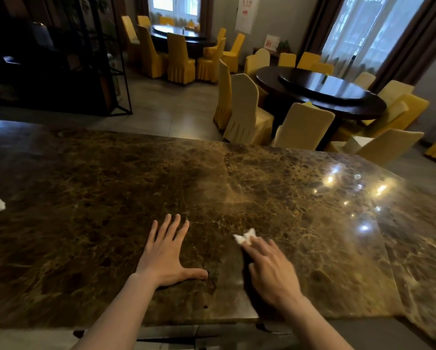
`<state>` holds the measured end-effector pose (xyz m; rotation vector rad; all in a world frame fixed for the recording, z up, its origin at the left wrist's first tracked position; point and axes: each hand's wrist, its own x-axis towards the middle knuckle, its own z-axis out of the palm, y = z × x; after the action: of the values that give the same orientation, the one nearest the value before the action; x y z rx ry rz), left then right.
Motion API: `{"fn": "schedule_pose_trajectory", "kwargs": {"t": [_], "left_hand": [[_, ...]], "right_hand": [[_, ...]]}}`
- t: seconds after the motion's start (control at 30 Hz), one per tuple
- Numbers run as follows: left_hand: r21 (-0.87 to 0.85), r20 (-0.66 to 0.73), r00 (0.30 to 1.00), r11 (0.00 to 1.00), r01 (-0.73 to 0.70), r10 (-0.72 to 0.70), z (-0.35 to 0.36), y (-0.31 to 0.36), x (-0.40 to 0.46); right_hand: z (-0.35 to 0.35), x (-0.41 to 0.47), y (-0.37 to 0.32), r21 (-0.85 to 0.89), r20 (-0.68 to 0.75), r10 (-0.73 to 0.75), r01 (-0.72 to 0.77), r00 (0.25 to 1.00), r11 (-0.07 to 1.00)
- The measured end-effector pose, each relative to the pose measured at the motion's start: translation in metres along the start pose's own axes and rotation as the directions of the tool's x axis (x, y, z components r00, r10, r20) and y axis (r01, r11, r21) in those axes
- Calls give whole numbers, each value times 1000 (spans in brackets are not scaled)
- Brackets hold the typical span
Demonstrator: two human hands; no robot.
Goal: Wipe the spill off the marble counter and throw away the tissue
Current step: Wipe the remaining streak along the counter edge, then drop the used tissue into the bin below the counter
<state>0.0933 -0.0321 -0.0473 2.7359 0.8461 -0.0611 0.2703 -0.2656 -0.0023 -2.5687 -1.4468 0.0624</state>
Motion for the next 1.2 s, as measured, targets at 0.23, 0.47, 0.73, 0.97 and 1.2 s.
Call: {"fn": "schedule_pose_trajectory", "kwargs": {"t": [0.23,0.47,0.73,0.97,1.2], "left_hand": [[25,23,1000,1000,-2,1,-4,3,1],[42,51,999,999,11,-13,-10,6,-1],[43,51,994,995,92,-94,-16,14,-16],[5,27,988,988,155,-155,-19,25,-29],[5,29,985,985,172,-172,-30,26,-50]], "right_hand": [[16,-1,-44,111,-76,156,-147,985,983],[9,-28,-9,33,-11,-87,87,996,996],[-7,-5,0,89,-99,206,-197,974,976],[-20,-1,2,130,-113,210,-195,971,972],[-12,-18,-2,89,-105,128,-118,986,989]]}}
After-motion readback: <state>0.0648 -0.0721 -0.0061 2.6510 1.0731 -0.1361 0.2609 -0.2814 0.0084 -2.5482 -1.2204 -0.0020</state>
